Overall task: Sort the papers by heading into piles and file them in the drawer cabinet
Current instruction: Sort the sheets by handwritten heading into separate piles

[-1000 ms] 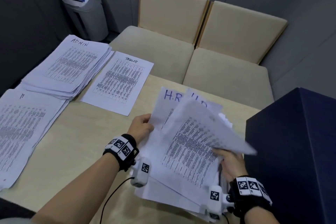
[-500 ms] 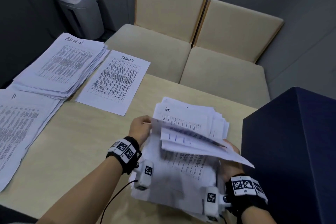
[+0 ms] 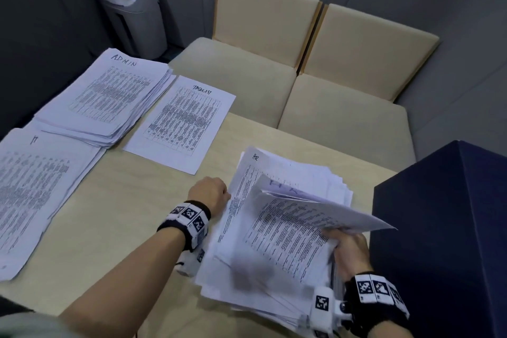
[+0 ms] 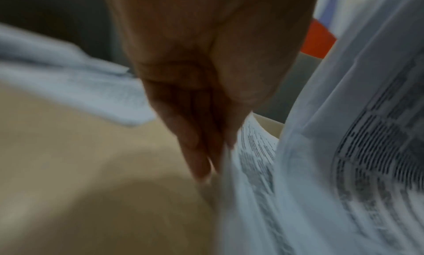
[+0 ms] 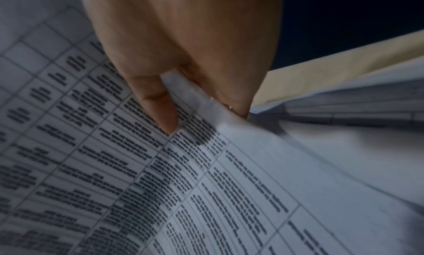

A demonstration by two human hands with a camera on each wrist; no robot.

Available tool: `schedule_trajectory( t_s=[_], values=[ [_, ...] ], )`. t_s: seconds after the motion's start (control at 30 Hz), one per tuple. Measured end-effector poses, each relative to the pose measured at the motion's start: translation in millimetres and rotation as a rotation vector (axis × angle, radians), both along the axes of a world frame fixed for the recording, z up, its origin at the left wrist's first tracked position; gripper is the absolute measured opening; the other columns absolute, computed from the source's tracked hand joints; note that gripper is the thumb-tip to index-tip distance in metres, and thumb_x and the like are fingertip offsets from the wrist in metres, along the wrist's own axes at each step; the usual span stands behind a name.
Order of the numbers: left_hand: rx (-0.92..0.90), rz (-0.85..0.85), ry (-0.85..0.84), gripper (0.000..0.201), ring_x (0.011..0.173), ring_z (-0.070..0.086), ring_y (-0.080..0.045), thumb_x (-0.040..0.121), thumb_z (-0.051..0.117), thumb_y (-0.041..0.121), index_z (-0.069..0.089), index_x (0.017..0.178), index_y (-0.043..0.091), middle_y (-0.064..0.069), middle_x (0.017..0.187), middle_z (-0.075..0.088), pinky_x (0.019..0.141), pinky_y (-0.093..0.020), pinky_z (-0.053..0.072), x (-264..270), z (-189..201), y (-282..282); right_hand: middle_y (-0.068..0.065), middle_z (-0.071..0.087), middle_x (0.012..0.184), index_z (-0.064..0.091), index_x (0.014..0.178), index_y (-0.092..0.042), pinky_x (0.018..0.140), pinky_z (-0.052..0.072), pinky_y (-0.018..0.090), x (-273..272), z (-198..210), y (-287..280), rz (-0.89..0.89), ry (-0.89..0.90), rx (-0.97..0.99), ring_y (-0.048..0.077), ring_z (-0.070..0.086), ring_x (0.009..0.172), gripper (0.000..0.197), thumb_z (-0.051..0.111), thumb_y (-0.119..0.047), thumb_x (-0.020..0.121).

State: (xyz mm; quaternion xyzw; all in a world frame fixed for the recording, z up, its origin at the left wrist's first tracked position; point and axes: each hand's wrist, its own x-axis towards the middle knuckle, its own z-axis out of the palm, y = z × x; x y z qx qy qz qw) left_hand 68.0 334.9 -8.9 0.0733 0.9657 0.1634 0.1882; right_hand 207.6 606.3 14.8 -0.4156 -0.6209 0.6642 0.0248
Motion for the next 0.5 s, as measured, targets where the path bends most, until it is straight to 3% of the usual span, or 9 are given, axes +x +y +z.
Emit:
schedule_trajectory(
  t_s=[0.1,0.17,0.23,0.33,0.43,0.5],
  values=[
    [-0.041,-0.145,0.091,0.038,0.065,0.054,-0.024,0.098,0.049,0.035,0.053,0.067,0.014,-0.002,0.064,0.052,0.060,-0.028,0.041,-3,16,-1,0.016,0.070,0.080,0.066,0.088,0.005,0.046,0.046,0.025,-1,-5,-1,0.008,-0.025,-0.013,0.026,0.064,0.063,0.012,0.065,0.008,0.076],
    [0.136,-0.211,0.163,0.029,0.062,0.053,-0.024,0.096,0.055,0.025,0.060,0.071,0.010,-0.005,0.065,0.058,0.060,-0.029,0.037,-5,20,-2,0.017,0.068,0.079,0.062,0.086,0.006,0.041,0.045,0.022,-1,-7,-2,-0.020,0.000,-0.069,0.030,0.061,0.066,0.014,0.060,0.009,0.072],
    [0.364,-0.185,0.162,0.014,0.061,0.054,-0.019,0.089,0.060,0.008,0.067,0.077,0.009,-0.002,0.067,0.065,0.060,-0.028,0.037,-4,18,-4,0.014,0.069,0.079,0.060,0.090,0.006,0.048,0.051,0.024,1,-6,-4,-0.032,0.023,-0.125,0.029,0.065,0.070,0.019,0.053,0.016,0.076],
    [0.658,-0.096,-0.053,0.034,0.054,0.054,-0.006,0.077,0.056,-0.015,0.072,0.074,0.015,0.012,0.062,0.067,0.059,-0.022,0.043,5,19,-4,0.012,0.071,0.086,0.065,0.095,0.003,0.069,0.050,0.032,-1,-9,-5,-0.040,0.011,-0.104,0.029,0.065,0.084,0.027,0.057,0.019,0.076],
    [0.909,-0.057,-0.315,0.049,0.081,0.070,-0.010,0.069,0.043,-0.029,0.074,0.072,0.008,-0.003,0.084,0.075,0.074,-0.024,0.052,15,17,-2,0.005,0.071,0.086,0.072,0.095,-0.009,0.073,0.050,0.032,2,-17,-6,-0.018,0.035,-0.084,0.027,0.065,0.086,0.018,0.061,0.003,0.089],
    [0.889,0.096,-0.270,0.053,0.096,0.069,-0.016,0.072,0.040,-0.025,0.074,0.080,0.015,-0.004,0.097,0.073,0.082,-0.027,0.054,17,9,2,0.012,0.065,0.088,0.063,0.088,-0.012,0.074,0.050,0.034,5,-20,0,-0.009,-0.044,-0.113,0.033,0.063,0.086,0.026,0.045,0.003,0.100]
  ],
)
